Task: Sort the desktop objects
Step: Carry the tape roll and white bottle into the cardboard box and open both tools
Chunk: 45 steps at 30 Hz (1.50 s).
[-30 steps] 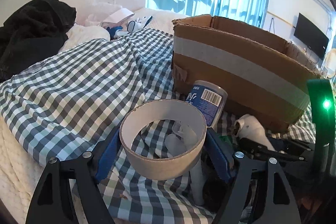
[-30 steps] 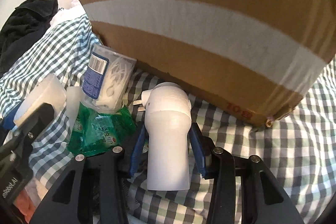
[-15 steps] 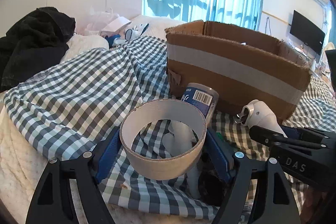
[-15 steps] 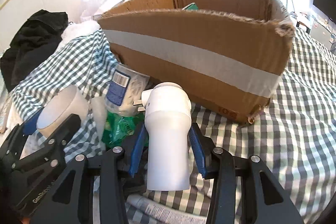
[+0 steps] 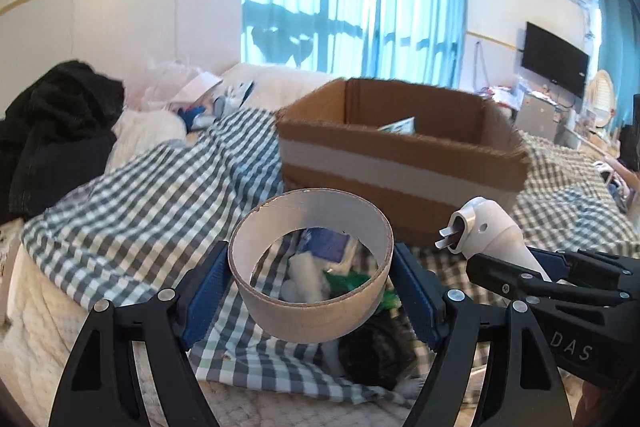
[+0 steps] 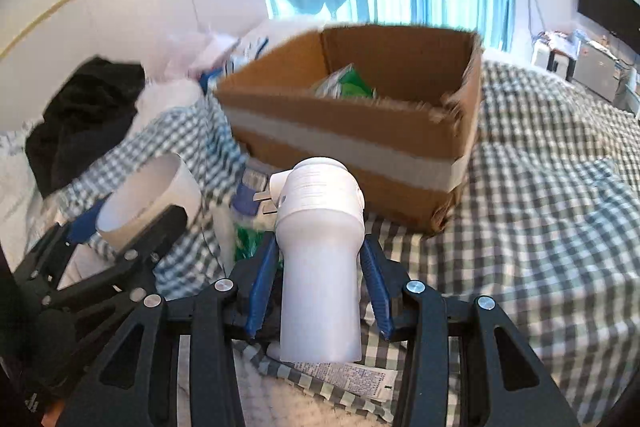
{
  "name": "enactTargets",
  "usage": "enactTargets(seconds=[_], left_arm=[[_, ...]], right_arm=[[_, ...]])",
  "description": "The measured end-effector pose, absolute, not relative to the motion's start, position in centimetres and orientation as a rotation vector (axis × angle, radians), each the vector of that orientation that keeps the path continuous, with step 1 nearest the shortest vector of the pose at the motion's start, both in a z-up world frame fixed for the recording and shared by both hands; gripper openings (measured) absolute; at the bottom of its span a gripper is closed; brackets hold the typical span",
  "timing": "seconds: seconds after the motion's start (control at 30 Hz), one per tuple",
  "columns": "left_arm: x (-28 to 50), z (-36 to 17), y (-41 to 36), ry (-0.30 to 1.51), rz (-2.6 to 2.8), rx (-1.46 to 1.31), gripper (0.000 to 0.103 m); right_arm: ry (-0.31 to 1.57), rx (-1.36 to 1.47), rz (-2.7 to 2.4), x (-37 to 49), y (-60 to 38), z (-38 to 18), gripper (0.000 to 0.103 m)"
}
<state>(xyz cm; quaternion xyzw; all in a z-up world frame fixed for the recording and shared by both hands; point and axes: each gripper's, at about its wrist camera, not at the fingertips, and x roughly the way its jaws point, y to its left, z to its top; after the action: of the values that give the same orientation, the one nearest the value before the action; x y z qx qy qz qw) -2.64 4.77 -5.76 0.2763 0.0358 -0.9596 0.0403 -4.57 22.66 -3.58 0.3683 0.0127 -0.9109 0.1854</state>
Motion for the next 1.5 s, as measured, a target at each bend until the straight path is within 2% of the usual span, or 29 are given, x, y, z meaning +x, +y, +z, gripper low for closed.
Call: enactTargets(seconds=[0.37,0.67,1.1,1.37,1.43,1.5], left_arm=[[-2.4,-2.0,5.9,0.046,-3.009,0.759,0.080],[-6.7,1.5,6.7,0.021,-3.033,0.661,0.080],[-18.8,0.3,9.6,0.071,-3.060,0.721,0.080],[-23.6,-1.9,11.7,0.109,-3.066,0.767,0.080],[-24.2,-2.4,11.4,0.161,-3.051,0.776,0.080],[-24.7,-2.9,11.1,0.211,-3.027,0.802,0.081]], right_arm=[[0.029,0.873,-2.628,-3.5,23.9,2.4,0.042],[-0.040,0.782,-2.664,-10.0,25.2,6.0,0.042],[-0.210,0.787,-2.692,-21.5,28.5,3.1,0.042],[-0.286,0.757,-2.663,-23.8,29.6,0.7,0.042],[-0.329,0.753,-2.636,-24.1,29.5,0.4,0.044],[-0.382,0.721,-2.614,-23.9,29.8,0.1,0.061]])
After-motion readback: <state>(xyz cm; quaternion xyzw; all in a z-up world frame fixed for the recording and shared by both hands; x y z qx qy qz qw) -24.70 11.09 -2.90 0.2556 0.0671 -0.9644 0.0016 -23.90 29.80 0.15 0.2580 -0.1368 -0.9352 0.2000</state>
